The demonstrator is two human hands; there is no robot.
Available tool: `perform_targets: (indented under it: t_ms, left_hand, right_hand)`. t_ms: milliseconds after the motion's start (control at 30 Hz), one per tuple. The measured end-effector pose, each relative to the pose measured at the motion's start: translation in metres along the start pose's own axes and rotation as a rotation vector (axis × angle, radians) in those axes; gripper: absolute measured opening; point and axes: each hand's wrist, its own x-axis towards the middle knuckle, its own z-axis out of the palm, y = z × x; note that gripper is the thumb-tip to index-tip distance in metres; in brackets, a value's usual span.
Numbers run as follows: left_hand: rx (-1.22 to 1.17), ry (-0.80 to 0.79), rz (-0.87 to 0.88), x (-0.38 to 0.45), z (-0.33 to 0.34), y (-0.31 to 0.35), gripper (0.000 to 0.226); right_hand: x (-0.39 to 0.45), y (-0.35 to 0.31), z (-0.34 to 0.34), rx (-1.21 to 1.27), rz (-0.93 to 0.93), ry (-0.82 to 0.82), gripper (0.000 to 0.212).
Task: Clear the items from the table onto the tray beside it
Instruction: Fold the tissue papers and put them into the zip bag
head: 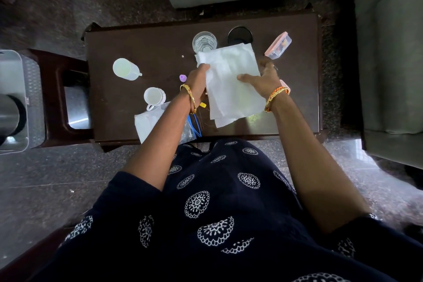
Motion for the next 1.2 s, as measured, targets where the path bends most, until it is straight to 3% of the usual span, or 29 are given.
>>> perform_targets:
  t_ms: [133,233,300,367,467,567,633,733,867,967,1100,1200]
  left_hand:
    - [0.128,-0.074,0.014,0.003,0.001,-0.009,0.036]
    - [0.295,-0.127,0.098,0.0,0.005,-0.017,0.034]
    - [0.297,-0.122,0.171,-0.001,0.006,-0.016,0.039]
    - [0.221,-0.155,0.243,-0.002,0.006,-0.009,0.036]
    - [-0.053,-0.26,0.232,-0.003,0.002,-0.004,0.01]
    - [-0.414,-0.29,0.01,0.0,-0.005,-0.012,0.046]
    - [-0.526,-0.306,-0.092,0.0,-0.004,-0.022,0.063]
    - [-0.636,-0.405,-0.103,-0.002,0.009,-0.025,0.08]
    - [-0.678,-0.345,-0.091,0.002,0.014,-0.015,0.082]
    - [-0.553,-0.391,-0.083,0.004,0.009,-0.015,0.088]
    - [-0.121,-0.157,0.033,0.014,-0.005,-0.015,0.091]
    - [0.07,-0.296,0.208,0.032,-0.009,-0.009,0.067]
  right_hand:
    - [-0.007,0.007,0.0,0.253,0.042,-0.058,0.028]
    - [-0.009,0.011,0.002,0.362,0.086,-0.129,0.036]
    - [-0.01,0.008,0.0,0.346,0.058,-0.094,0.032]
    - [-0.011,0.002,-0.006,0.333,-0.035,-0.071,0.034]
    - [-0.012,-0.007,-0.012,0.414,-0.124,-0.033,0.041]
    - [-0.011,-0.016,-0.013,0.5,-0.131,0.046,0.048]
    - [-0.011,-0.018,-0.008,0.539,-0.144,0.061,0.053]
    - [-0.016,-0.02,0.004,0.484,-0.171,0.059,0.057]
    - [-0.018,-0.02,0.008,0.454,-0.238,0.12,0.05]
    - [-0.018,-0.019,0.01,0.383,-0.261,0.137,0.047]
    - [-0.007,-0.014,0.0,0.403,-0.222,0.107,0.052]
    - [0.006,-0.01,-0.007,0.322,-0.164,0.02,0.054]
